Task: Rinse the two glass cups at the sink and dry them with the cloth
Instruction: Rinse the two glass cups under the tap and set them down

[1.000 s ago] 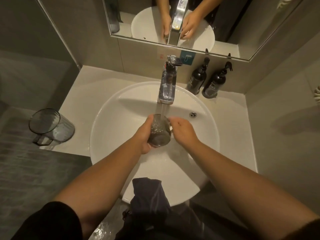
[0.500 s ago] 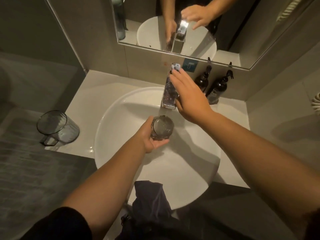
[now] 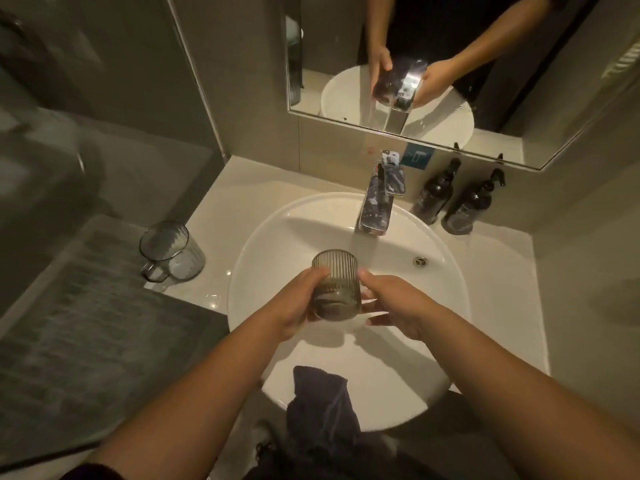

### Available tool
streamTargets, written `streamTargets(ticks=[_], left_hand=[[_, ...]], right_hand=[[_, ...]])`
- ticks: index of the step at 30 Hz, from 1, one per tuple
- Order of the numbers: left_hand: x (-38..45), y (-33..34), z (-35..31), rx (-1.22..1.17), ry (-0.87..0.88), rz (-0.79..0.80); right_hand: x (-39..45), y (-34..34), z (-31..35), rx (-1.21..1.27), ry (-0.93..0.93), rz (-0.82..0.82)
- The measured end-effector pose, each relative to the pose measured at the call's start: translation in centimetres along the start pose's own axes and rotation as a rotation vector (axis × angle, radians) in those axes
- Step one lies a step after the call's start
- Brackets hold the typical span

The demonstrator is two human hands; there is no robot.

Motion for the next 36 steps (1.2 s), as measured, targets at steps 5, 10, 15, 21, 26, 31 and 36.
streamTargets(ticks=[5, 10, 15, 21, 26, 31, 36], left_hand=[[-3.7, -2.9, -2.3, 0.400, 0.259, -0.062], [-5.9, -5.9, -5.4, 0.686, 0.368, -0.159], [-6.1, -10.1, -9.3, 0.853, 0.462, -0.295], [-3.6, -17.3, -13.8, 1.054, 0.444, -0.348], [1.2, -21.7, -15.3, 1.215, 0.384, -0.333], [5.1, -23.0, -14.8, 1.445, 0.269, -0.309], [6.4, -23.1, -14.3, 1.550, 0.249, -0.326]], right_hand=[[-0.3, 2.2, 3.3, -0.033, -0.337, 0.240], [0.7, 4.5, 6.6, -0.338, -0.535, 0.227], [2.7, 8.4, 11.4, -0.550, -0.714, 0.108], [8.0, 13.6, 17.2, -0.650, -0.741, 0.046], [13.4, 16.2, 18.6, -0.860, -0.682, -0.036], [16.6, 16.9, 17.8, -1.028, -0.579, -0.090], [17.9, 17.2, 17.3, -1.141, -0.502, -0.119]])
Point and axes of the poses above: each hand's wrist, its own x-axis towards the middle knuckle, its own y-axis out of the palm, z = x × y, the point moved 3 cm from there along x, towards the middle knuckle, and after that the axes turned 1 degree about -y, right-handed, at the moved point
